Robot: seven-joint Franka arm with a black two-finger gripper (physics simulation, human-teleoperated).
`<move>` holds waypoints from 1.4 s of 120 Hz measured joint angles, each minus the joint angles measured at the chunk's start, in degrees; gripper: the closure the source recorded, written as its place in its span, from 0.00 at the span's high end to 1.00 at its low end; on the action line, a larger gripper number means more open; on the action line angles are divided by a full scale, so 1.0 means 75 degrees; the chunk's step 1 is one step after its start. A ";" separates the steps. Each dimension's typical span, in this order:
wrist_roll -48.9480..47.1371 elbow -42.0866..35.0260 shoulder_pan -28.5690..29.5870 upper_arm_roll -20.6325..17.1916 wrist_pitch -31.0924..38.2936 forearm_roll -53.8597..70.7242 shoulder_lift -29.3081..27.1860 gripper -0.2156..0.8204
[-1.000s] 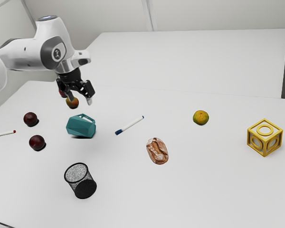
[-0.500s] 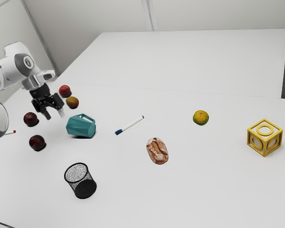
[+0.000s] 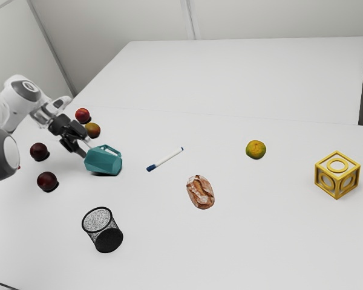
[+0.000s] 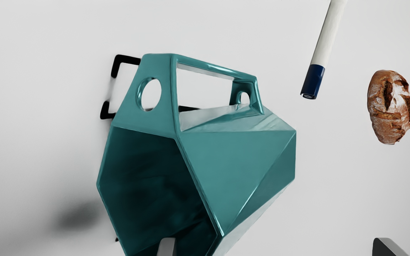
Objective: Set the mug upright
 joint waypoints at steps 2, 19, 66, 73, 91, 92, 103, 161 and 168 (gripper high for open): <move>0.0029 0.0002 -0.0002 -0.0007 -0.0011 -0.0064 0.0014 0.79; 0.0218 -0.0050 -0.0037 -0.0031 -0.0059 -0.0452 0.0099 0.78; 0.0409 -0.0149 -0.0064 -0.0027 -0.0031 -0.0708 0.0103 0.18; 0.0413 -0.0154 -0.0082 -0.0027 -0.0025 -0.0721 0.0092 0.14; 0.0422 -0.0185 -0.0214 -0.0010 0.0082 -0.0674 0.0018 0.08; 0.0422 -0.0186 -0.0225 -0.0007 0.0090 -0.0668 0.0009 0.08; 0.0413 -0.0219 -0.0356 0.0022 0.0254 -0.0522 -0.0123 0.06; -0.0591 -0.2741 -0.2381 0.0276 0.2640 0.2133 -0.2841 0.04; -0.0910 -0.3177 -0.2841 0.0469 0.3091 0.2562 -0.3069 0.04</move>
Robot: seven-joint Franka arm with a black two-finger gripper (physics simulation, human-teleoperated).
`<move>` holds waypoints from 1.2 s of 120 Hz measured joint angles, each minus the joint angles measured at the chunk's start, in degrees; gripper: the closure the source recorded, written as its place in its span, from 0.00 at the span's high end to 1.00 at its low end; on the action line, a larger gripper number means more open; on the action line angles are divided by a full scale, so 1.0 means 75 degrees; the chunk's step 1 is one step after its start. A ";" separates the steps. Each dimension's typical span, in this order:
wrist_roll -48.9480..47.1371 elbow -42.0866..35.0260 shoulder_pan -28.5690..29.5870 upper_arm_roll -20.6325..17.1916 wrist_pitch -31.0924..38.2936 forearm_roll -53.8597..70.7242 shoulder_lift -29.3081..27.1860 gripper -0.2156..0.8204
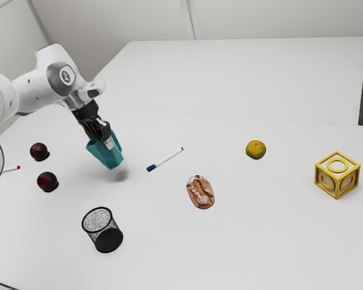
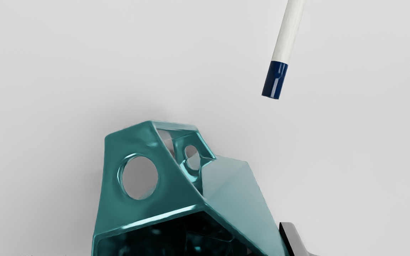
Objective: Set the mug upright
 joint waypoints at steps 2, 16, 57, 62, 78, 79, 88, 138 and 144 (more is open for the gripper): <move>-0.0100 -0.0079 -0.0109 0.0029 0.0112 0.0128 -0.0040 0.04; -0.0849 -0.0577 -0.0698 0.0119 0.0761 0.0927 -0.0367 0.04; -0.3145 -0.1993 -0.1831 0.0479 0.1680 0.2288 -0.1312 0.03; -0.3401 -0.2103 -0.1905 0.0507 0.1733 0.2403 -0.1360 0.03; -0.4154 -0.2387 -0.2325 0.0820 0.1860 0.2618 -0.1381 0.03; -0.4198 -0.2406 -0.2352 0.0843 0.1867 0.2625 -0.1381 0.03; -0.4578 -0.2550 -0.2664 0.1151 0.1943 0.2676 -0.1390 0.04; -0.6101 -0.2688 -0.3088 0.1460 0.2398 0.2729 -0.1173 0.04; -0.6226 -0.2680 -0.3103 0.1455 0.2465 0.2714 -0.1103 0.04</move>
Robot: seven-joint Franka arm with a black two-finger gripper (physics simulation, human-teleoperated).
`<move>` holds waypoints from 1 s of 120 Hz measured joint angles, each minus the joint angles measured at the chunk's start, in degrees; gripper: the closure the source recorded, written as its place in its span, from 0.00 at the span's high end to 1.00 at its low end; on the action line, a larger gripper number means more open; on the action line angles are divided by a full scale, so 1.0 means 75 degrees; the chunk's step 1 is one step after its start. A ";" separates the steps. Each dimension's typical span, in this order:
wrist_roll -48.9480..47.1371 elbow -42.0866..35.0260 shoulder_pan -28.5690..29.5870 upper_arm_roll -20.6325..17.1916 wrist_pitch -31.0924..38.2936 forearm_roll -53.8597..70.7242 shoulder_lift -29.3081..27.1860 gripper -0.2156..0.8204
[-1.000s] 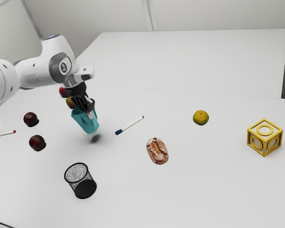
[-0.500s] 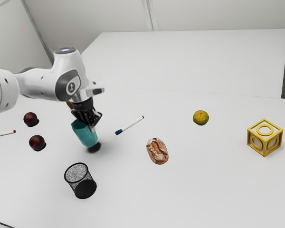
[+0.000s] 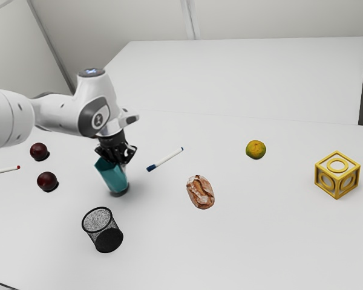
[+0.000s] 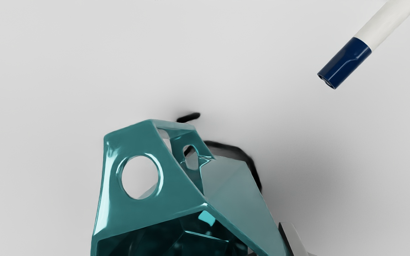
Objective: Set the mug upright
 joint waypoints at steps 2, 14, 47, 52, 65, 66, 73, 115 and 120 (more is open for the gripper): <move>-0.0040 0.0001 -0.0003 -0.0001 0.0019 -0.0005 0.0022 0.04; -0.0257 0.0005 -0.0014 -0.0004 0.0109 -0.0027 0.0107 0.04; -0.0716 -0.0002 -0.0072 -0.0004 0.0213 -0.0065 0.0296 0.04; -0.0757 0.0005 -0.0072 -0.0005 0.0219 -0.0065 0.0309 0.07; -0.0788 0.0049 -0.0070 -0.0004 0.0228 -0.0088 0.0318 0.31; -0.0790 0.0052 -0.0070 -0.0004 0.0229 -0.0088 0.0318 0.33; -0.0796 0.0067 -0.0075 -0.0005 0.0232 -0.0087 0.0319 0.44; -0.0778 0.0272 -0.0079 -0.0006 0.0226 -0.0232 0.0267 0.72; -0.0771 0.0291 -0.0080 -0.0006 0.0216 -0.0249 0.0238 0.74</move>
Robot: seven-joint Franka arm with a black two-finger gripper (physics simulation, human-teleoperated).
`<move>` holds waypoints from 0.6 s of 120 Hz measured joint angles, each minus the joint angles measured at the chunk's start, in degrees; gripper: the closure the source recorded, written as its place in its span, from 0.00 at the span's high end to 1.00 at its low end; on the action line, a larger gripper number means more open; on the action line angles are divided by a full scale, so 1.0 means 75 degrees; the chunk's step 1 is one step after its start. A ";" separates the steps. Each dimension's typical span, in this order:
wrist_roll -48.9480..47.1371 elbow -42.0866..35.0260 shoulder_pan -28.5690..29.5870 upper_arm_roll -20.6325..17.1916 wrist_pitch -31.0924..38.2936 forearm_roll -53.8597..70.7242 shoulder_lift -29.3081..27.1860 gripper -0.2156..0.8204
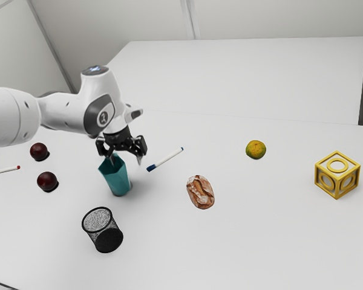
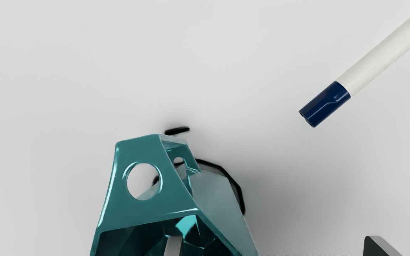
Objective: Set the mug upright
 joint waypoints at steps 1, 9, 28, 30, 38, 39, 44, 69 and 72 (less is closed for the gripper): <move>0.0002 0.0003 0.0000 0.0000 -0.0002 -0.0005 -0.0005 0.74; 0.0020 0.0035 -0.0001 0.0000 -0.0025 -0.0041 -0.0033 0.75; 0.0065 0.0152 -0.0013 0.0000 -0.0160 -0.0080 -0.0172 0.77; 0.0072 0.0166 -0.0015 0.0000 -0.0178 -0.0082 -0.0185 0.77; 0.0105 0.0282 -0.0021 -0.0006 -0.0276 -0.0087 -0.0259 0.78; 0.0111 0.0306 -0.0021 -0.0007 -0.0294 -0.0087 -0.0268 0.78; 0.0148 0.0441 -0.0028 -0.0010 -0.0410 -0.0086 -0.0342 0.78; 0.0569 0.1636 0.0176 -0.0310 -0.1513 0.0158 -0.0811 0.79; 0.0638 0.1777 0.0373 -0.0514 -0.1665 0.0190 -0.0853 0.79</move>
